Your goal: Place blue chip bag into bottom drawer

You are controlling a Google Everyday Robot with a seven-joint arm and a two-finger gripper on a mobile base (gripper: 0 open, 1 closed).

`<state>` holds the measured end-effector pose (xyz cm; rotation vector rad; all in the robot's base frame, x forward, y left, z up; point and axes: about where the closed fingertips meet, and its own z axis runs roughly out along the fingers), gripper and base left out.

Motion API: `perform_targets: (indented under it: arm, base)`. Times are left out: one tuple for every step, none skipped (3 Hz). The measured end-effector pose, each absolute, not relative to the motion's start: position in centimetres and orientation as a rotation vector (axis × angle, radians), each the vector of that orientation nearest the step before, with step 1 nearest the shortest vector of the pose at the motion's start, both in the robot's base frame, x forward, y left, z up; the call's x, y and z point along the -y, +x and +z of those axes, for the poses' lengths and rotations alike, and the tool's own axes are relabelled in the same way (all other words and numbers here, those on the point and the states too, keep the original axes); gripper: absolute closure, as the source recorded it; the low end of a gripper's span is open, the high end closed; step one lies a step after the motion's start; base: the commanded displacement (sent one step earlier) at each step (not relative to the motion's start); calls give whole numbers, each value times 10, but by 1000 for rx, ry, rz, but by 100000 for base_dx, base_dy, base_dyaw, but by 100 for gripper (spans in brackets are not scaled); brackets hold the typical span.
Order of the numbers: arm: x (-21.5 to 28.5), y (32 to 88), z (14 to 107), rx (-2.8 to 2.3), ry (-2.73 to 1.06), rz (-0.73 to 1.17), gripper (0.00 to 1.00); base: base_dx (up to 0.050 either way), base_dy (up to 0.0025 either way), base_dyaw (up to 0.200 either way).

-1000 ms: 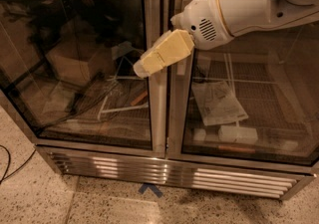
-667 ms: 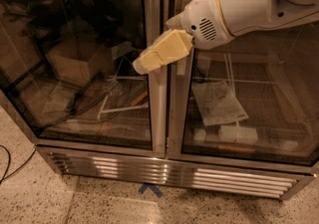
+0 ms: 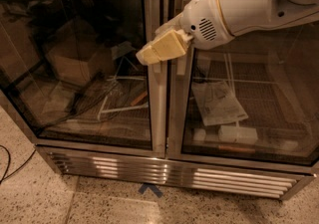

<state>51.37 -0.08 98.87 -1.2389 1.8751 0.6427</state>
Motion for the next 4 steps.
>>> perform_targets:
  arm:
    - [1,514,989,-1881,-1238,623,22]
    - [1,514,990,-1882,-1237,623,5]
    - [2,513,990,-1882,-1236,618,6]
    - [2,513,989,-1884,-1235,615,15]
  base:
    - [0,0,0]
    - [0,0,0]
    - [0,0,0]
    - [0,0,0]
